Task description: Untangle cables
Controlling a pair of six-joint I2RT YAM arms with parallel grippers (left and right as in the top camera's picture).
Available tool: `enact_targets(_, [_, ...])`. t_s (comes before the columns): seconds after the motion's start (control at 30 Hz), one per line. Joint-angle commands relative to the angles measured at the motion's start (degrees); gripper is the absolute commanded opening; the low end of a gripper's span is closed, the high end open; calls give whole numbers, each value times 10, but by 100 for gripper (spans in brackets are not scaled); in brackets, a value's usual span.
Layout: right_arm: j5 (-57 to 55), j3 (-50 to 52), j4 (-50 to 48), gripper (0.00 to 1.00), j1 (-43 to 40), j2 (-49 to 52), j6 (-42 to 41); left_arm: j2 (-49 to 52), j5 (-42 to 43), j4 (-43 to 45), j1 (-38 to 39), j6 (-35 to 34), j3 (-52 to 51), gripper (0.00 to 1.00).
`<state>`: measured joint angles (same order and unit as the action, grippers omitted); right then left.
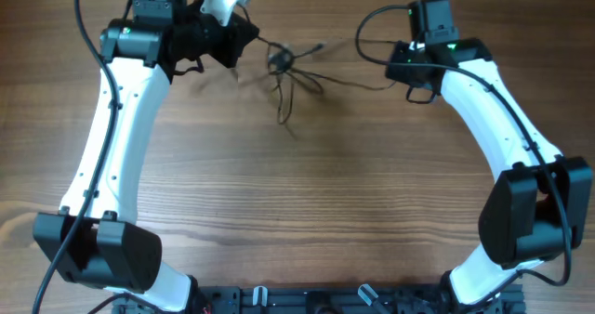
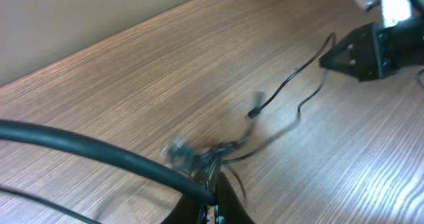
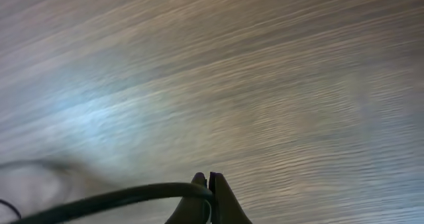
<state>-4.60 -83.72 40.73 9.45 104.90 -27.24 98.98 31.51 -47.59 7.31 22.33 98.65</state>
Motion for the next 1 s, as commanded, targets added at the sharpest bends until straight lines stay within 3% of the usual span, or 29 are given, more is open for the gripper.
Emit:
enact_targets(0.0, [-56, -10, 5, 4, -21, 11, -8, -19, -1, 3, -7, -3, 15, 4])
enact_targets(0.37, [-27, -10, 19, 4, -54, 11, 33, -19, 5, 3, -11, -3, 15, 4])
enact_targets(0.4, [6, -10, 16, 11, -54, 11, 60, -19, 11, 3, -11, -3, 15, 4])
enact_targets(0.43, [40, -10, 14, 41, -54, 11, 81, -19, 17, 3, -11, -3, 15, 4])
enact_targets(0.5, [105, -10, 15, 87, -53, 11, 112, -19, 23, 3, -11, -3, 15, 4])
enact_targets(0.57, [155, -10, 16, 100, -52, 11, 137, -19, 24, 3, -11, -3, 15, 4])
enact_targets(0.8, [389, -10, -6, 100, -32, 11, 246, -19, 70, 2, -10, -6, 15, 4])
enact_targets(0.97, [510, -10, -23, 100, -12, 11, 258, -19, 81, 2, -7, -10, 15, 5])
